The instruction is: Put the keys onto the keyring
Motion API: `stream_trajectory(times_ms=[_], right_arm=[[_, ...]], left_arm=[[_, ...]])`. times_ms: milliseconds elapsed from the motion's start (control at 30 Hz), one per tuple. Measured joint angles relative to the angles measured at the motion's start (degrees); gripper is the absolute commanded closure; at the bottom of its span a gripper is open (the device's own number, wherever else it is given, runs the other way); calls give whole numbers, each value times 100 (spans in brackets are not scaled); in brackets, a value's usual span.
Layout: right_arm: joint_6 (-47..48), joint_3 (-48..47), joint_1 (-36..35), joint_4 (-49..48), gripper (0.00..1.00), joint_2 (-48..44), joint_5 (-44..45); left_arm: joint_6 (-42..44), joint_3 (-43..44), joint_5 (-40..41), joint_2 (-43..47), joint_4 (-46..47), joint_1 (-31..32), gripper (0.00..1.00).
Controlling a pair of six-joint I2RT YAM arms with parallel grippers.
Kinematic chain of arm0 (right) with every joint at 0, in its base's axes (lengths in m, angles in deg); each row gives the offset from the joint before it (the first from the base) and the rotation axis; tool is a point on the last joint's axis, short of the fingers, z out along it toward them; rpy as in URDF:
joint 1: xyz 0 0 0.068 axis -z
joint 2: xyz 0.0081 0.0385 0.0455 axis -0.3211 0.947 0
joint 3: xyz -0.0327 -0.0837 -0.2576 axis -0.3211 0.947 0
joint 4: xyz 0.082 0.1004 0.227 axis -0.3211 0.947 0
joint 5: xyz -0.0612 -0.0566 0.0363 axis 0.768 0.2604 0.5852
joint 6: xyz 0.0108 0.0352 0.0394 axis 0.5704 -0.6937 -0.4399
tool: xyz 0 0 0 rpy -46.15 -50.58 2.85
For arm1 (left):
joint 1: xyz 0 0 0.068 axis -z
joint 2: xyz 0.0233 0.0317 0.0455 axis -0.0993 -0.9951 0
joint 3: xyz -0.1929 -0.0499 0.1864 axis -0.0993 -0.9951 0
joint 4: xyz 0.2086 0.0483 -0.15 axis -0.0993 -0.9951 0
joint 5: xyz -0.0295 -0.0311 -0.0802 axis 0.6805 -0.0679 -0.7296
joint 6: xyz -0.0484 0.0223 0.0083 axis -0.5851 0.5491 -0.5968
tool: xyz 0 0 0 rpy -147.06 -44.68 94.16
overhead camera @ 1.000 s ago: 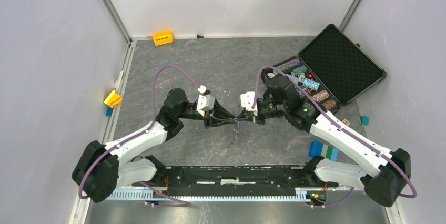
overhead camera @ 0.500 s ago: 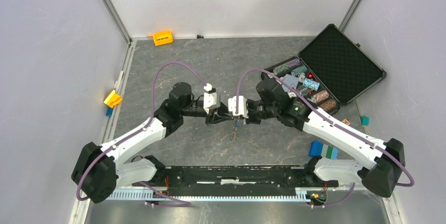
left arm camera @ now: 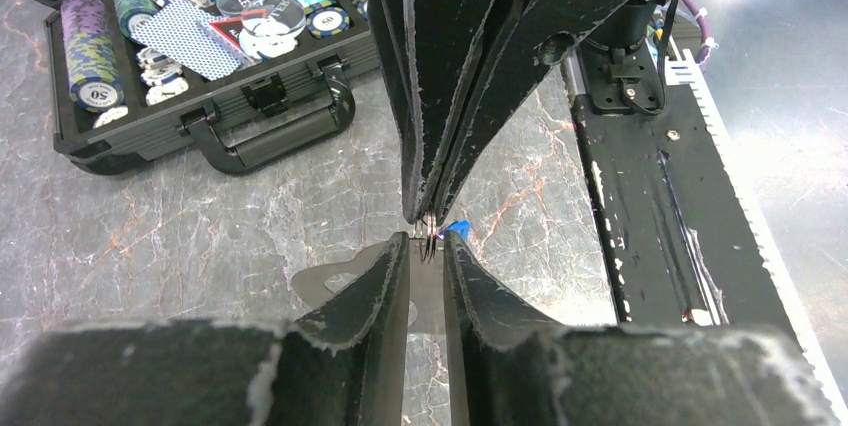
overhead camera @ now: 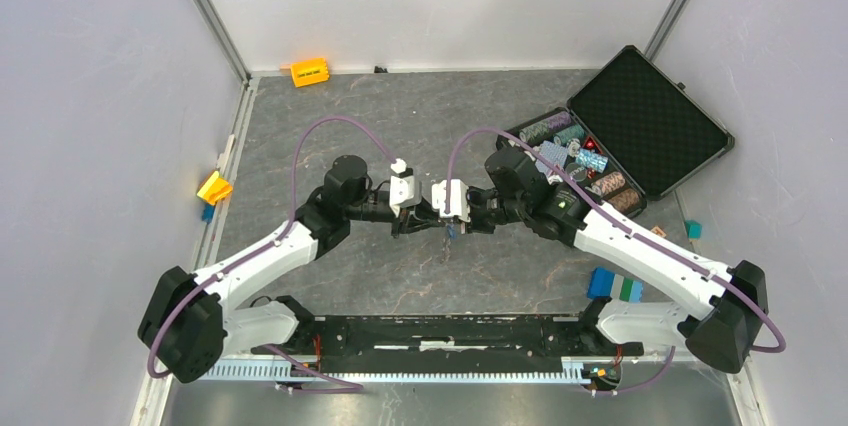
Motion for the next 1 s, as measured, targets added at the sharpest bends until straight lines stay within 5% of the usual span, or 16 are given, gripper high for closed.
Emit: stream_trajectory(times_ms=[367, 1000], right_arm=[[-4, 0, -4, 0, 100, 4, -7], [-2, 0, -7, 0, 100, 15, -7]], left_arm=[[-2, 7, -39, -105, 22, 22, 84], [-7, 13, -44, -109, 114, 26, 82]])
